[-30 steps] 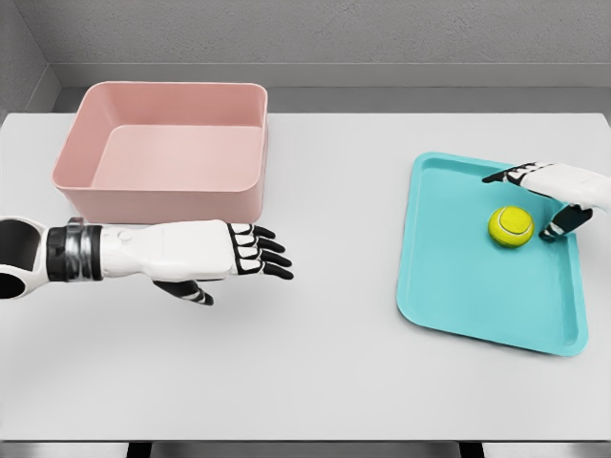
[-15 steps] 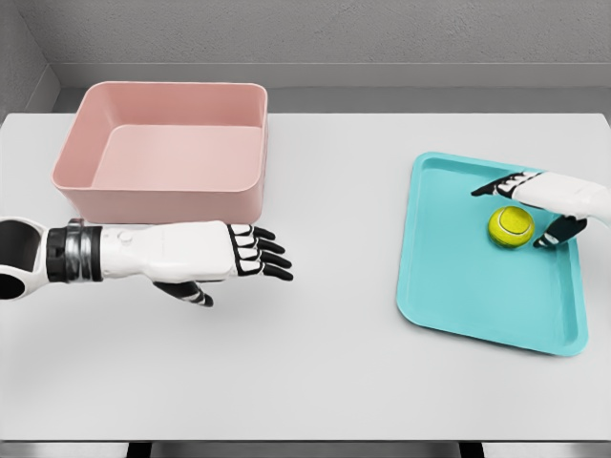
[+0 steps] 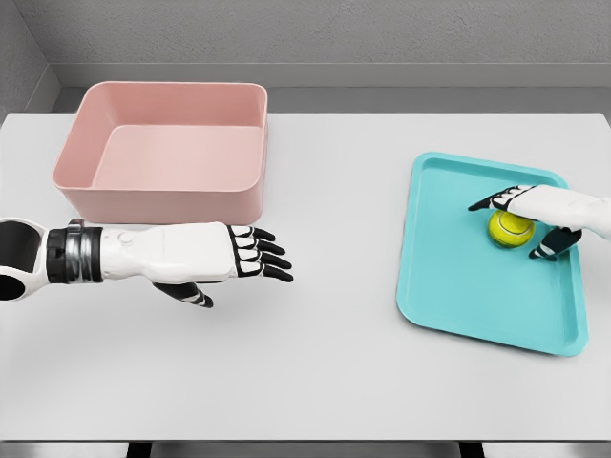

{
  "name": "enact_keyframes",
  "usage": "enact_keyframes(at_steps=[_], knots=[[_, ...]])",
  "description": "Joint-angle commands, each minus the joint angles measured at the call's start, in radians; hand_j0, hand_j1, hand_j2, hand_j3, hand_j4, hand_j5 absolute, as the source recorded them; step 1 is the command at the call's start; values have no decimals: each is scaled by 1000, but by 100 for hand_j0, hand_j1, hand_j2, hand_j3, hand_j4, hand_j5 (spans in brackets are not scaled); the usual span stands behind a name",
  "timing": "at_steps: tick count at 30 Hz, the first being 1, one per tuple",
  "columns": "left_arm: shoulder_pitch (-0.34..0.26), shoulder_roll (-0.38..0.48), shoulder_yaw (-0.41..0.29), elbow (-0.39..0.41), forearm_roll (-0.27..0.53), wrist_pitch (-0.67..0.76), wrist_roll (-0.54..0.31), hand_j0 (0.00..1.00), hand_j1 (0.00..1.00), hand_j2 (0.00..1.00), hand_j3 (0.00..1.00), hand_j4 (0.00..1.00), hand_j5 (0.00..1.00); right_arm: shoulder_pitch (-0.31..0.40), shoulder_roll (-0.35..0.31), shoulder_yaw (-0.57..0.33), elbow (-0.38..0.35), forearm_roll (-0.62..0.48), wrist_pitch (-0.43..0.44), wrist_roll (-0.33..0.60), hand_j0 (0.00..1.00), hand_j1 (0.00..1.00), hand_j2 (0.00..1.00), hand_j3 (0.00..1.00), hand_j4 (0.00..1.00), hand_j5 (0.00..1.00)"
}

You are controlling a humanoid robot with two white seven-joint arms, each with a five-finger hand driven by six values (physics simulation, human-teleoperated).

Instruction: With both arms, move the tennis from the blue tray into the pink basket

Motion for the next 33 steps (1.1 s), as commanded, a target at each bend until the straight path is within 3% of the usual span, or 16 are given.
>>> enact_keyframes(at_steps=[1,8,20,29,33], knots=[[0,0,1,0,7,1,0,100,100,100,100,100,100,0,-1,0,0,-5,1,0,91,91,91,91,91,91],[0,1,1,0,7,1,0,100,100,100,100,100,100,0,-1,3,6,-5,1,0,80,80,80,80,80,80],[0,0,1,1,5,1,0,100,100,100,100,100,100,2,1,21,6,-5,1,0,53,53,53,53,53,53],[0,1,1,1,5,1,0,100,100,100,100,100,100,-17,-5,0,-5,-27,-10,-2,53,53,53,53,53,53],[0,1,1,1,5,1,0,100,100,100,100,100,100,-17,-1,-37,-3,-28,-68,3,53,53,53,53,53,53]])
